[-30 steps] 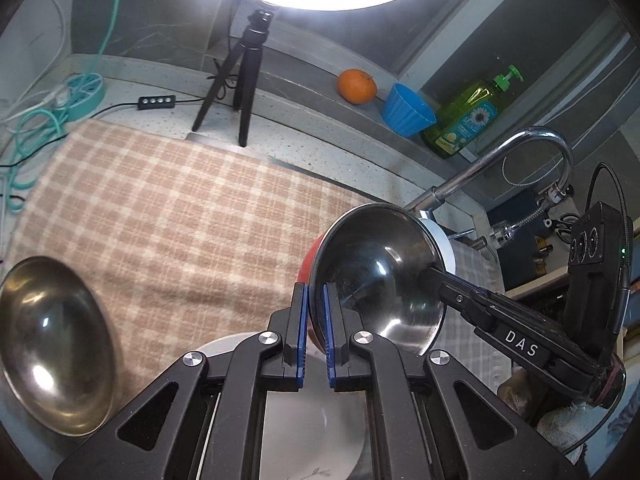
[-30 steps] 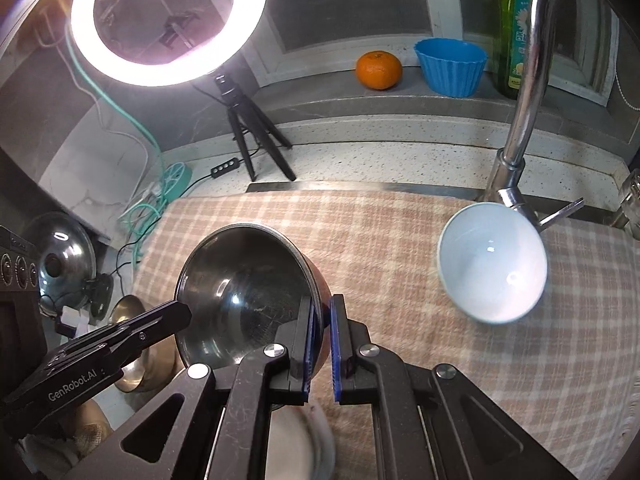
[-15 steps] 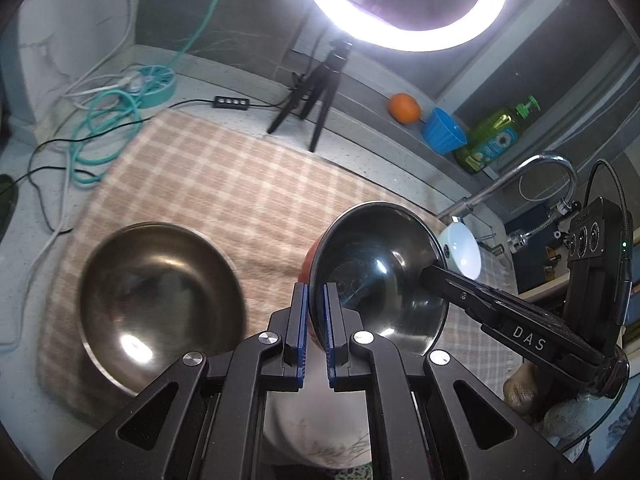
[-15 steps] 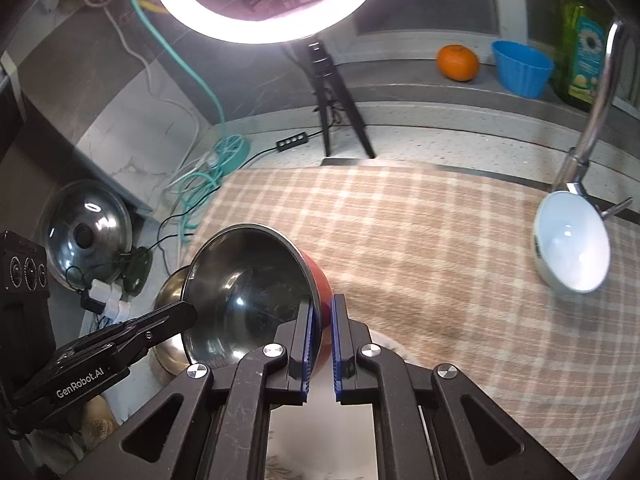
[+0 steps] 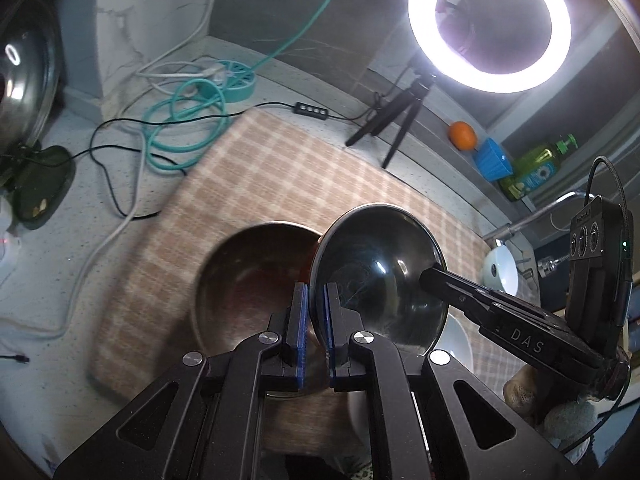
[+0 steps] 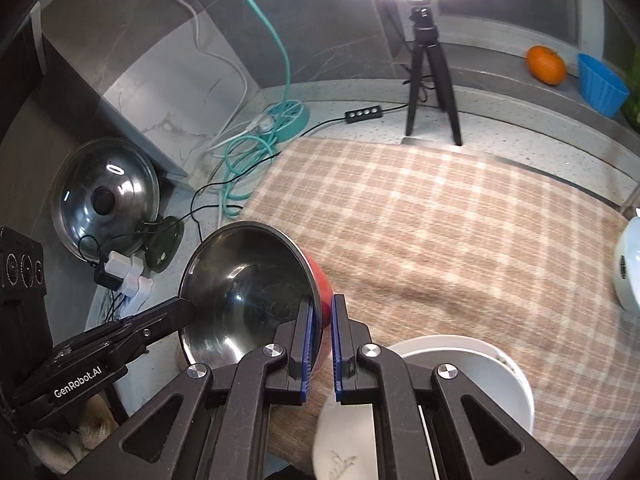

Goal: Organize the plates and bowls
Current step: 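Lower the red-bottomed bowl into the large steel bowl, then open both tools to release the red-bottomed bowl rim, then move both tools to the pale blue bowl beside the faucet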

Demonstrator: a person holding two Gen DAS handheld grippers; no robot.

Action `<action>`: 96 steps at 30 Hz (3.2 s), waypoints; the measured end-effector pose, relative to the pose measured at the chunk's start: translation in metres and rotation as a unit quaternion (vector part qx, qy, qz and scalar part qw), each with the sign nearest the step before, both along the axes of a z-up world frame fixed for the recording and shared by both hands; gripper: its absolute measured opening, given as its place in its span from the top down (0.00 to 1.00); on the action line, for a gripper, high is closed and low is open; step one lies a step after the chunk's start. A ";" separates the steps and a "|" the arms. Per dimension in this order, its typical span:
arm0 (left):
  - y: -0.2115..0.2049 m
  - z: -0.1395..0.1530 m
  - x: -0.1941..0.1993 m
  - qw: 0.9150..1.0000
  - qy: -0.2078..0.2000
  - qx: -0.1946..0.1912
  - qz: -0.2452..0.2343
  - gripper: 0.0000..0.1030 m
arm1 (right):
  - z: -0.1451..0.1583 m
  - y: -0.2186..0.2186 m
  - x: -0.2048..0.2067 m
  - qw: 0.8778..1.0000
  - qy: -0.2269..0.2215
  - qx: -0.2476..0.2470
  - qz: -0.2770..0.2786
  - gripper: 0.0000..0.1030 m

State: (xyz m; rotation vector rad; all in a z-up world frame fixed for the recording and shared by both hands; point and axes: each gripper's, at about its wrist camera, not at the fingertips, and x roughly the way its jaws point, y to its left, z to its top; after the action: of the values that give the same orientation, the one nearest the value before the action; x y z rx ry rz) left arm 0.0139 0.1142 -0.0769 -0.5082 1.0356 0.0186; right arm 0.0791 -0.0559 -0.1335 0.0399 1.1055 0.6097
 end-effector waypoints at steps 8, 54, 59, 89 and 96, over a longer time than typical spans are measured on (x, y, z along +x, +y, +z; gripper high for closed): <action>0.024 -0.015 -0.004 1.000 0.018 0.005 0.021 0.94 | -0.019 0.035 0.003 1.000 0.017 -0.009 0.019 0.93; 0.030 -0.048 -0.003 0.997 0.071 0.016 0.028 0.94 | -0.046 0.059 0.001 0.997 0.024 -0.057 0.049 0.75; 0.030 -0.034 -0.004 0.998 0.055 0.015 0.029 0.94 | -0.033 0.049 -0.005 0.998 0.004 -0.046 0.045 0.75; -0.170 0.001 0.060 0.991 0.006 -0.019 -0.136 0.94 | -0.001 -0.229 0.003 0.982 -0.051 0.027 -0.178 0.61; -0.220 -0.007 0.086 0.986 0.009 -0.031 -0.166 0.92 | -0.008 -0.295 0.017 0.971 -0.055 0.006 -0.232 0.61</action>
State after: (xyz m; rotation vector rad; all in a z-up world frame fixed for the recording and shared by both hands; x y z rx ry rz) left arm 0.0997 -0.1058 -0.0838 -0.3882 1.1310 -0.3056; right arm 0.0959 -0.3505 -0.1420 0.2648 0.9418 0.1946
